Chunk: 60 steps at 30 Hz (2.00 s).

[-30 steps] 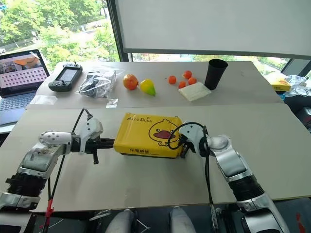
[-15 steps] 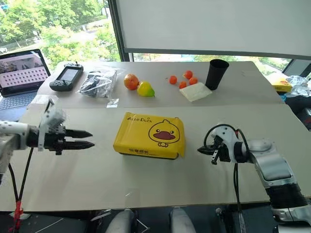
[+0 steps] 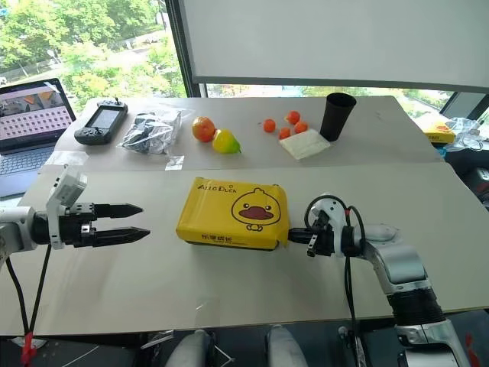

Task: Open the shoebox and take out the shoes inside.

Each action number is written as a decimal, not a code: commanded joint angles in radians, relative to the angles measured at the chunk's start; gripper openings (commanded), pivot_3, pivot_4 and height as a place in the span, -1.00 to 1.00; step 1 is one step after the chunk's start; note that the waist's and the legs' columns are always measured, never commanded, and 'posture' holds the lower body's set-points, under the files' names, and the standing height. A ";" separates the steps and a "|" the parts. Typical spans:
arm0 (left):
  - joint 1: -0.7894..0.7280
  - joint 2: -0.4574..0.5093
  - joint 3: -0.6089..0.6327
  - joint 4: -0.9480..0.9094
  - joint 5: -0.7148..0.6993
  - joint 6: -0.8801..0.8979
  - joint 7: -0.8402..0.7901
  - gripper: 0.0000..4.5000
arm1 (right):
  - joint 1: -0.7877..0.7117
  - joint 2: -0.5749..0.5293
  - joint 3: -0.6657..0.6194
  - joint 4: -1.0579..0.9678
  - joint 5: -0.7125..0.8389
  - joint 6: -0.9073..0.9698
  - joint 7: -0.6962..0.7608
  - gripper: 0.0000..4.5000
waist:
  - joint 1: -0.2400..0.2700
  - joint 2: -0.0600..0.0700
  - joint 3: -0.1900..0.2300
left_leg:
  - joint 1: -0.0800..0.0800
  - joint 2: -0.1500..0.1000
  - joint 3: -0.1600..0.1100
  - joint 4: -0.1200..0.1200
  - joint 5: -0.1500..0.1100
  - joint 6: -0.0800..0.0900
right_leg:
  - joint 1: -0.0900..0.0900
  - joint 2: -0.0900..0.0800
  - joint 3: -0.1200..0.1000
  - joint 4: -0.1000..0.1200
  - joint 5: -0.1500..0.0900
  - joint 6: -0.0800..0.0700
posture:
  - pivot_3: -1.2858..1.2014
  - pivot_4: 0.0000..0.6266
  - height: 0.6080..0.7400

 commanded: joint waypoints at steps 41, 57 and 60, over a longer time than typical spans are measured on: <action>-0.116 -0.056 -0.008 -0.072 -0.067 -0.037 0.110 1.00 | -0.644 0.105 0.220 0.036 0.089 0.390 -0.157 0.58 | -0.009 0.001 0.000 | -0.002 0.000 -0.001 -0.002 0.000 0.000 | -0.002 0.000 -0.002 0.000 0.004 -0.008 | 0.03 -0.52 0.74; -0.171 0.077 0.036 -0.127 -0.119 -0.012 0.084 1.00 | -0.748 0.216 0.321 0.142 0.089 0.533 -0.087 0.98 | -0.005 0.000 0.001 | -0.003 0.000 -0.001 -0.002 0.000 0.000 | -0.004 0.000 -0.003 0.000 0.004 -0.008 | 0.03 -0.52 0.74; -0.157 0.069 0.036 -0.135 -0.115 -0.019 0.088 1.00 | -0.744 0.256 0.338 0.179 0.065 0.501 -0.090 0.98 | -0.008 0.000 0.001 | -0.003 0.000 -0.001 -0.002 0.000 0.000 | -0.004 0.000 -0.003 0.000 0.004 -0.008 | 0.03 -0.52 0.74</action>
